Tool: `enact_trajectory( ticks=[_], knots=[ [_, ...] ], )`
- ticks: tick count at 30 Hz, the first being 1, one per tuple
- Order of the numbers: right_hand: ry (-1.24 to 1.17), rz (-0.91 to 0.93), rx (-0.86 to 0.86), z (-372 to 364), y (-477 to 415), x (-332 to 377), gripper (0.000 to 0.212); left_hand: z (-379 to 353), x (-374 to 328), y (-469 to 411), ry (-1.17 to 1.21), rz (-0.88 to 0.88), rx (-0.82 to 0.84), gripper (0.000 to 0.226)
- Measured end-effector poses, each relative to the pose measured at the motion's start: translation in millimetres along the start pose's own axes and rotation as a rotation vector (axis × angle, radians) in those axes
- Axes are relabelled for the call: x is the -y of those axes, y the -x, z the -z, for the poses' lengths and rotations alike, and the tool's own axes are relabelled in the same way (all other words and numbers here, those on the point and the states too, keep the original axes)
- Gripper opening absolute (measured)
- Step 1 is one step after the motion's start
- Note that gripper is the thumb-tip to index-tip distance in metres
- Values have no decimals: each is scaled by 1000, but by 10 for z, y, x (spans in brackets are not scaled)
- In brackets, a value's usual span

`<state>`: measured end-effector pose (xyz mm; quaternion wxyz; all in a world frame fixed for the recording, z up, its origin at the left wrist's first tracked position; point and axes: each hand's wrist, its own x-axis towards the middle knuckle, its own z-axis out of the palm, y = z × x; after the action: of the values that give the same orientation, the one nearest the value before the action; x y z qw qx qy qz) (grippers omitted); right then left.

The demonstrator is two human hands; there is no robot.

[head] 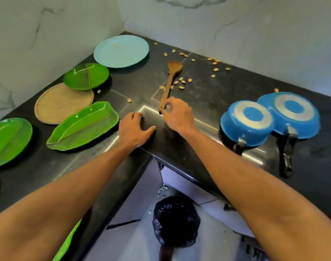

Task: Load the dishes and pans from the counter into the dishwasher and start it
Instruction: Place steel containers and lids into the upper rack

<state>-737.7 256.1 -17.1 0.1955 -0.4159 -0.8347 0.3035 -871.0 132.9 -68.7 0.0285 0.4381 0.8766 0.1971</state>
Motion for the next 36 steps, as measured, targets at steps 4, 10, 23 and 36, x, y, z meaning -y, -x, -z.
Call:
enact_trajectory(
  ticks=[4, 10, 23, 36],
  knots=[
    [9, -141, -67, -212, -723, 113, 29, -147, 63, -111, -33, 35, -99, 62],
    [35, -368, -65, -324, -1523, 0, 42, -214, -41, -104, -126, 76, -93, 61],
    [-159, -428, -139, -362, -1823, 16, 31, -224, -48, -90, -94, 76, -35, 59],
    [-686, -229, -83, 713, -220, 20, 107, -268, -30, -79, -86, 23, -57, 58]
  ],
)
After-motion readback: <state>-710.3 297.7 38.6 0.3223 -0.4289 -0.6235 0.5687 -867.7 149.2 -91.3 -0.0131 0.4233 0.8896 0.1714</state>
